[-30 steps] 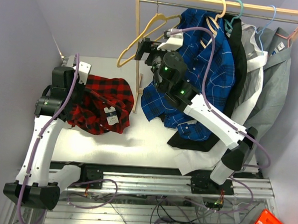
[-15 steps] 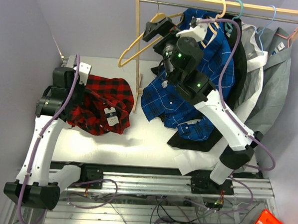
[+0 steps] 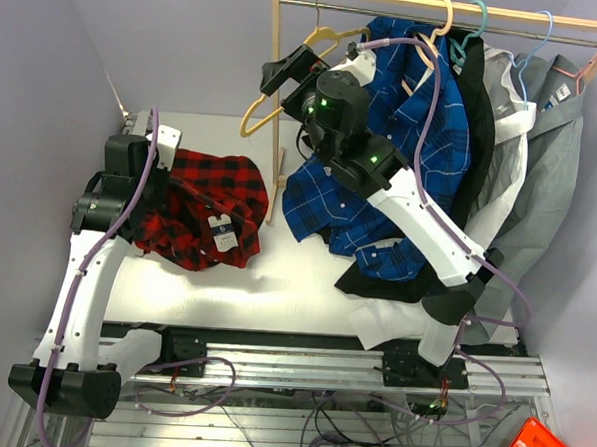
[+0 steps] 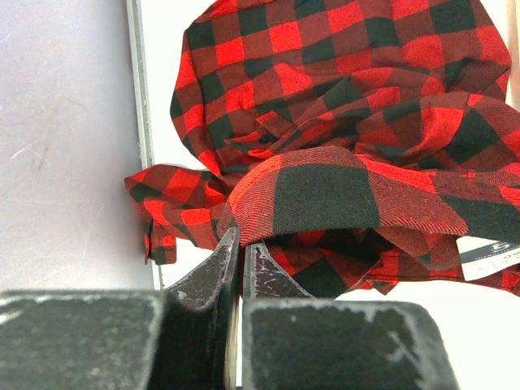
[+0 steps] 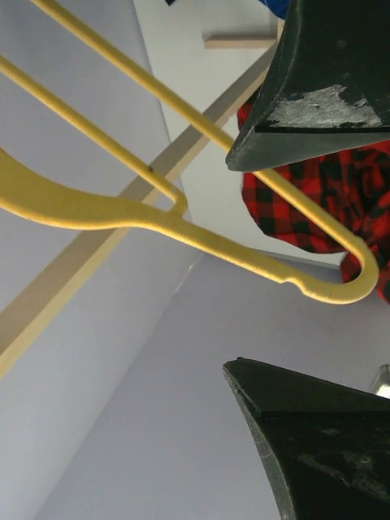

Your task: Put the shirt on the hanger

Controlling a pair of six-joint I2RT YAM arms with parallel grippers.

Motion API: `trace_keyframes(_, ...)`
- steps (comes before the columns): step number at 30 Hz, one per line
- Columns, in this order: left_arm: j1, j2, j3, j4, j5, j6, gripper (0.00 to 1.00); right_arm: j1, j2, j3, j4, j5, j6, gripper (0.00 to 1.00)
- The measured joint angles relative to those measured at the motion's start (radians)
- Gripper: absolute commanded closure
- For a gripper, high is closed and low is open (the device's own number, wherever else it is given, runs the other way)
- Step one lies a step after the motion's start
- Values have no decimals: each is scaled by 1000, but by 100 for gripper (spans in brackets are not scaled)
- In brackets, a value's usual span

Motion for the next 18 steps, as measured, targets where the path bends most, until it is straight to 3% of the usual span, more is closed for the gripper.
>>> trace_keyframes(15, 9, -1, -3, 1, 8, -7, 93, -30, 105, 9, 31, -165, 87, 0)
trace_keyframes(18, 9, -1, -3, 1, 9, -8, 93, -34, 115, 5, 41, -182, 93, 10)
